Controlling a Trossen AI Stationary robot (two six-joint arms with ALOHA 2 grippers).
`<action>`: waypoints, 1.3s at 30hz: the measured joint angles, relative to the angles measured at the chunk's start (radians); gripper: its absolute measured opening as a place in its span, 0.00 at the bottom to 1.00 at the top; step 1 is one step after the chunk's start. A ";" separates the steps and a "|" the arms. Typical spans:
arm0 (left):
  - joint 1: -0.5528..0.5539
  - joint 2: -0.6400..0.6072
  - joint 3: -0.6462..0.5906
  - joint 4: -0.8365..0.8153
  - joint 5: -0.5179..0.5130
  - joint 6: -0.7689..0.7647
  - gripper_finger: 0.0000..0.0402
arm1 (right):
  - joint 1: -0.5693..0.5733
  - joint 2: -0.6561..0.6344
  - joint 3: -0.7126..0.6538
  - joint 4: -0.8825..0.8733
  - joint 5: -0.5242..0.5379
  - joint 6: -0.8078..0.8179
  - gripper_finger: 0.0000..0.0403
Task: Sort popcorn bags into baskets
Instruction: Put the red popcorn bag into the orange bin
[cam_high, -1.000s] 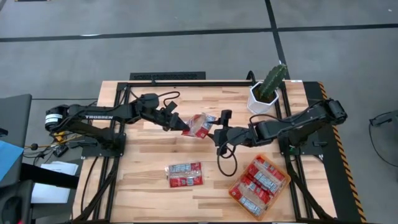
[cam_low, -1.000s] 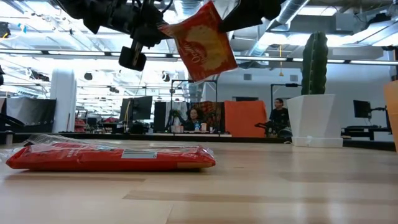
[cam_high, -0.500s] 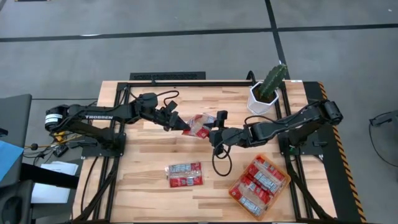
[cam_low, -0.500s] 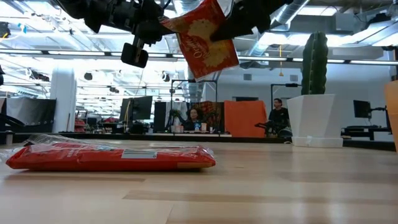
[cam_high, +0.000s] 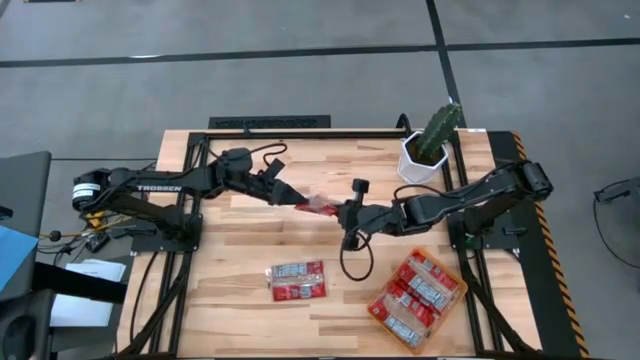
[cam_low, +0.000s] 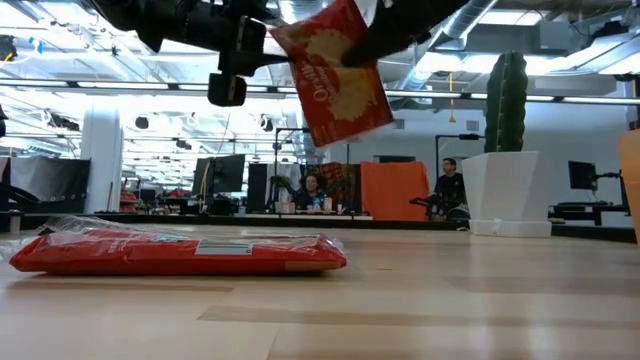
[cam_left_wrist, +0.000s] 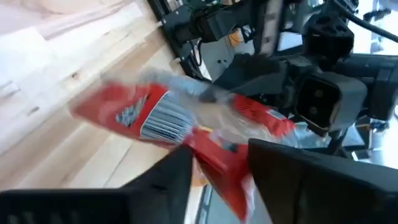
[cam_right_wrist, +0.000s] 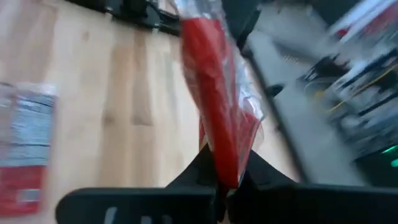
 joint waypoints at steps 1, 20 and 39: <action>0.004 0.000 0.000 -0.001 0.009 0.014 0.37 | 0.004 -0.007 0.000 -0.031 -0.026 0.052 0.05; 0.036 0.000 0.000 0.030 0.124 0.196 0.64 | 0.330 -0.313 0.000 -0.510 -0.650 1.042 0.06; 0.036 0.001 0.000 -0.001 0.122 0.208 0.64 | 0.517 -0.122 0.000 -0.503 -0.706 1.273 0.08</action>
